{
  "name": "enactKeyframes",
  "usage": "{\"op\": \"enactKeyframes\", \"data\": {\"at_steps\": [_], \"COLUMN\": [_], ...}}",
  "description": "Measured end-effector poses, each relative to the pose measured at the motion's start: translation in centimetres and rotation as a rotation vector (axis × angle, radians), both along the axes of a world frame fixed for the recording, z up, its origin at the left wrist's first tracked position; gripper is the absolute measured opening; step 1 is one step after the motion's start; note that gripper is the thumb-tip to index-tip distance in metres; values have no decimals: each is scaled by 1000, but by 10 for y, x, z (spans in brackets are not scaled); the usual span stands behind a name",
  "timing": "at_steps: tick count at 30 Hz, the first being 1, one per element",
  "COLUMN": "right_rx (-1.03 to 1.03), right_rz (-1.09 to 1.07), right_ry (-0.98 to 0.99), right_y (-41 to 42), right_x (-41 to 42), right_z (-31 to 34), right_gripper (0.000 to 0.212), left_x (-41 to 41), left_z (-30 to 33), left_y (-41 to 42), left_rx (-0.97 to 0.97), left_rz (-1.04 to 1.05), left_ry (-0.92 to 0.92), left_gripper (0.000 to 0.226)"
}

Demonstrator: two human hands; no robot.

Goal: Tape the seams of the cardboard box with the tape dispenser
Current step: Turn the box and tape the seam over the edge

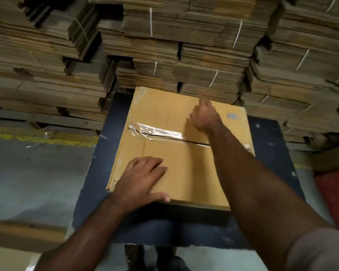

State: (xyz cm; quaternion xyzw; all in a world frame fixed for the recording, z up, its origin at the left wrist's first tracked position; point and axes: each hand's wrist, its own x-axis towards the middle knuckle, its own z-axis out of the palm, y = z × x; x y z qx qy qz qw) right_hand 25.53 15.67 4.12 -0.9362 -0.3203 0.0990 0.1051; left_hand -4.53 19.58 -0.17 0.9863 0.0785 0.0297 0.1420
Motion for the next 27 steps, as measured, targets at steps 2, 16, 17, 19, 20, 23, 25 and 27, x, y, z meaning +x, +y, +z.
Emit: {"op": "enactKeyframes", "data": {"at_steps": [2,16,17,19,20,23,25,27], "right_rx": [-56,-159,-135,-75,-33,15,36,58], "right_rz": [-38,-145,-164,-145,-137,-164,-184,-232], "right_ry": [1,107,121,126,138,149,149,188], "right_y": [0,-39,-52,-76,-86,-107,-118,-135], "right_x": [28,120,123,114,111,99,90,82], "right_z": [-2,-23,-21,-12,-11,-12,-9,-6], "right_gripper": [76,99,93,71,61,61,67,70], "left_x": [3,15,20,33,40,65,76,87], "left_z": [2,26,26,26,23,15,19,27], "left_y": [10,43,48,45,35,-17,-43,-40], "left_rx": [59,277,214,-82,-284,-708,-769,-720], "left_rz": [-15,443,594,895,1005,1121,1152,1165], "left_ry": [-48,175,207,180,134,36,-34,-55], "left_gripper": [65,68,67,60,55,43,44,48]}}
